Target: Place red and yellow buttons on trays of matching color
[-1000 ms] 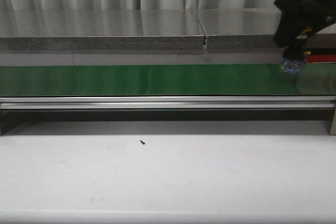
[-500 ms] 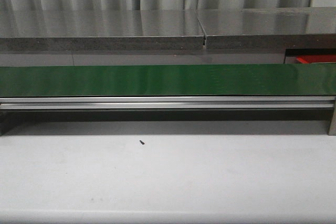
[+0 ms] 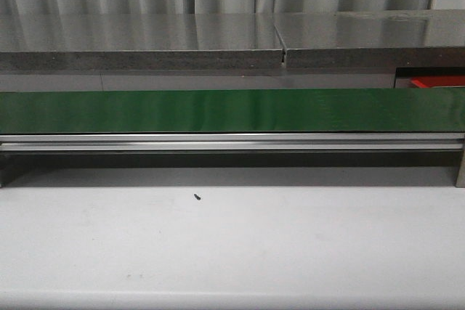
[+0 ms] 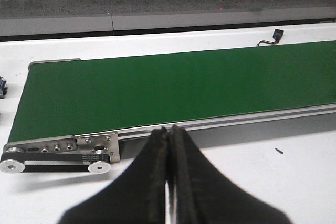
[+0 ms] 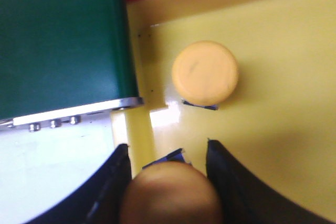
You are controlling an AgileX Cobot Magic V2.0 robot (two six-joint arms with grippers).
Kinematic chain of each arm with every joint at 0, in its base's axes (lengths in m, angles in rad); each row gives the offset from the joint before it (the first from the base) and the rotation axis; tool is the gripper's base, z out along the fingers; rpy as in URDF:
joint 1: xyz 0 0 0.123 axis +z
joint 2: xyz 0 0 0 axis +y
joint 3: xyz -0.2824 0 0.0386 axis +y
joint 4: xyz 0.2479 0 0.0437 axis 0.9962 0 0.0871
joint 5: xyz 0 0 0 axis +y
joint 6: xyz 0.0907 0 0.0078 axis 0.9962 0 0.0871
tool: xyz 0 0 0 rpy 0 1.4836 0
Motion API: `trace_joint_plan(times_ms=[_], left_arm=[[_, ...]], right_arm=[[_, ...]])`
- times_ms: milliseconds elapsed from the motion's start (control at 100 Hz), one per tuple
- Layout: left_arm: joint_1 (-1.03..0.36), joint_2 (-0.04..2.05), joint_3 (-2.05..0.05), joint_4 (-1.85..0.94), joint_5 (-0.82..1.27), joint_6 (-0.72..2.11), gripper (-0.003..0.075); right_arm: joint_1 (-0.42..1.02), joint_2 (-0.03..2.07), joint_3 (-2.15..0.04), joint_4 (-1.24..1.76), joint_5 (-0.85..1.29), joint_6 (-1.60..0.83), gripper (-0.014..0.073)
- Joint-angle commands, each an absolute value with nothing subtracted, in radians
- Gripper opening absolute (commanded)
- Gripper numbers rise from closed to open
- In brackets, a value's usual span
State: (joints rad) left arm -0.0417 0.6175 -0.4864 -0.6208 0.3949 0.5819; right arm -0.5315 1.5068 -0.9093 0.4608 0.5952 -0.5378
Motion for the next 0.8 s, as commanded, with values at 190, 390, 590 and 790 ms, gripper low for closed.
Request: trace_joint_plan(times_ms=[190,390,590,790], left_arm=[[-0.05,0.614,-0.513,-0.646,0.335,0.582,-0.0019],[-0.05,0.614,-0.513,-0.646,0.335,0.582,-0.0019],[-0.05,0.614,-0.513,-0.646,0.335,0.582,-0.0019],[-0.05,0.614,-0.513,-0.646,0.335,0.582,-0.0019]], right_arm=[[-0.537,1.59,-0.932,0.485,0.521,-0.54,0.0152],[-0.537,1.621,-0.932,0.482,0.524,-0.54,0.0182],[-0.537,1.599,-0.932,0.482,0.533,-0.54,0.0507],[-0.531,1.508,-0.932,0.503,0.535,-0.54,0.0572]])
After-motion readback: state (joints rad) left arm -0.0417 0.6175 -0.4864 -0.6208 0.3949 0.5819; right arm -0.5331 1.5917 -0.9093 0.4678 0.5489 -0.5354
